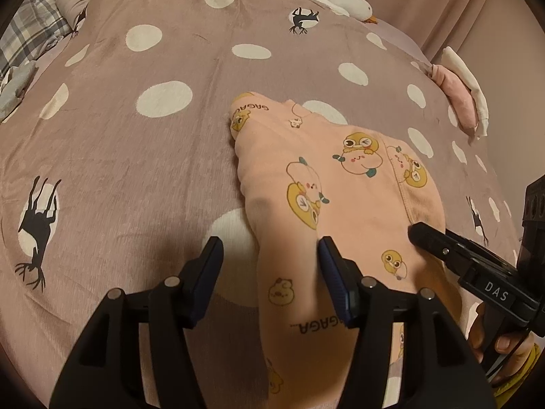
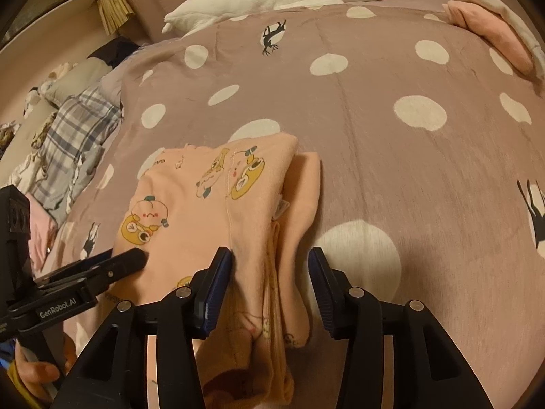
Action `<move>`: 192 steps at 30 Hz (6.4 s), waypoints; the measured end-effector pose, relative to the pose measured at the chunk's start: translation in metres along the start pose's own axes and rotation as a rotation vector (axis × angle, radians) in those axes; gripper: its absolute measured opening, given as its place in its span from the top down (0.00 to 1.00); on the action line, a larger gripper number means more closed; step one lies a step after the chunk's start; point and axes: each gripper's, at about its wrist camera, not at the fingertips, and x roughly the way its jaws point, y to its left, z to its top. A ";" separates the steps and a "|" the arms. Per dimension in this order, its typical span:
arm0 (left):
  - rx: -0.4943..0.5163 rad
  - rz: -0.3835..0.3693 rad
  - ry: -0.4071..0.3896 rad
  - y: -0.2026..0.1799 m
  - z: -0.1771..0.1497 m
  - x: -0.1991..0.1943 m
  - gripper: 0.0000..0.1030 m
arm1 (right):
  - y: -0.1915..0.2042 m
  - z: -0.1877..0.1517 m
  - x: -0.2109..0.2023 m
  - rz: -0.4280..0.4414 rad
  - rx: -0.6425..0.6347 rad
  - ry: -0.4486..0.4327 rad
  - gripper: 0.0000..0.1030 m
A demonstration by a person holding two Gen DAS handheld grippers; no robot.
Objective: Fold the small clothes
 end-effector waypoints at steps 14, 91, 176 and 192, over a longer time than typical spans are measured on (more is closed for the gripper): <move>-0.003 0.020 0.014 0.000 -0.010 -0.005 0.37 | -0.004 -0.010 -0.007 -0.017 0.014 0.009 0.48; 0.008 0.042 0.035 -0.004 -0.043 -0.020 0.34 | -0.009 -0.030 -0.015 -0.016 0.030 0.034 0.44; 0.003 0.085 0.024 -0.009 -0.055 -0.052 0.12 | 0.004 -0.047 -0.044 -0.052 -0.033 0.022 0.17; -0.018 0.104 -0.018 -0.010 -0.054 -0.066 0.01 | 0.016 -0.047 -0.055 -0.067 -0.088 -0.023 0.01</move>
